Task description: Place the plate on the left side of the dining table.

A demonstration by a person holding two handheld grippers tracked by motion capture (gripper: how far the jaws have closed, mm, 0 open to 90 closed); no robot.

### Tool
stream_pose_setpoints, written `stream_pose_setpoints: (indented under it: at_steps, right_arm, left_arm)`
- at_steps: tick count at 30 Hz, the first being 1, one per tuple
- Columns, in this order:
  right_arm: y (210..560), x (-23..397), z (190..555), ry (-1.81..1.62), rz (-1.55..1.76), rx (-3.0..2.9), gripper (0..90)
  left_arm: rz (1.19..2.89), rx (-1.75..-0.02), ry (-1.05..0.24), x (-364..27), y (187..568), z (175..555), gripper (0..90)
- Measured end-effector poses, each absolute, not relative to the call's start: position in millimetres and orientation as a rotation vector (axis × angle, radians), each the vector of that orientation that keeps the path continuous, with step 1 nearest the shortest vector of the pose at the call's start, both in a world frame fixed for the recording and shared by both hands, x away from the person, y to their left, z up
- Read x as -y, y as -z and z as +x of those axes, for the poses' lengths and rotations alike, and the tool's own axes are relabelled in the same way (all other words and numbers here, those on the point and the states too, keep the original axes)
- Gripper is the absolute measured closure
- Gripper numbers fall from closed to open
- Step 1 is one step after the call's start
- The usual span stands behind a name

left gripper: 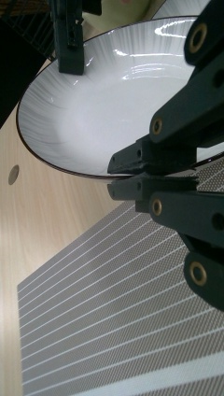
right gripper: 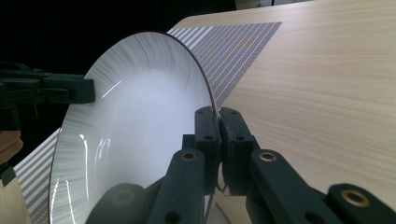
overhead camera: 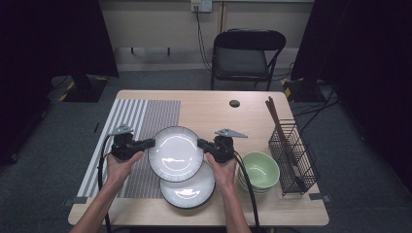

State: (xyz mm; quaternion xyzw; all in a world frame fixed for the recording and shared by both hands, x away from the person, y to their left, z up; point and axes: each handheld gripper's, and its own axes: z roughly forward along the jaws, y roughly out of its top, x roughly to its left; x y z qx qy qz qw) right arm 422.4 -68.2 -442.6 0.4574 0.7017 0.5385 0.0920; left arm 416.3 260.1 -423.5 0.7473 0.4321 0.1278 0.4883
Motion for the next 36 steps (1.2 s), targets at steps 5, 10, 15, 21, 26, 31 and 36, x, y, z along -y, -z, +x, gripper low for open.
stream_pose_setpoints:
  at_steps: [5, 10, 15, 21, 26, 31, 36]
  right_arm:
    - [435, 65, 424, -1.6, 1.334, -2.086, 86.6]
    - [430, 61, 427, -1.61, 1.324, -2.085, 86.7]
    - [427, 54, 430, -1.608, 1.311, -2.095, 86.6]
    - [425, 46, 436, -1.608, 1.303, -2.106, 86.6]
    - [421, 40, 442, -1.617, 1.297, -2.111, 86.6]
    - [416, 35, 447, -1.616, 1.287, -2.12, 86.6]
    - [414, 31, 451, -1.61, 1.294, -2.128, 86.4]
  left_arm:
    - [1.805, -1.05, -0.315, -264, 417, 418, 86.8]
    - [1.799, -1.046, -0.325, -270, 412, 420, 86.9]
    - [1.786, -1.061, -0.323, -276, 412, 420, 86.9]
    - [1.781, -1.074, -0.335, -284, 410, 422, 87.0]
    - [1.782, -1.078, -0.351, -288, 404, 425, 87.0]
    - [1.763, -1.083, -0.352, -293, 402, 427, 87.0]
    - [1.756, -1.096, -0.356, -297, 403, 430, 87.0]
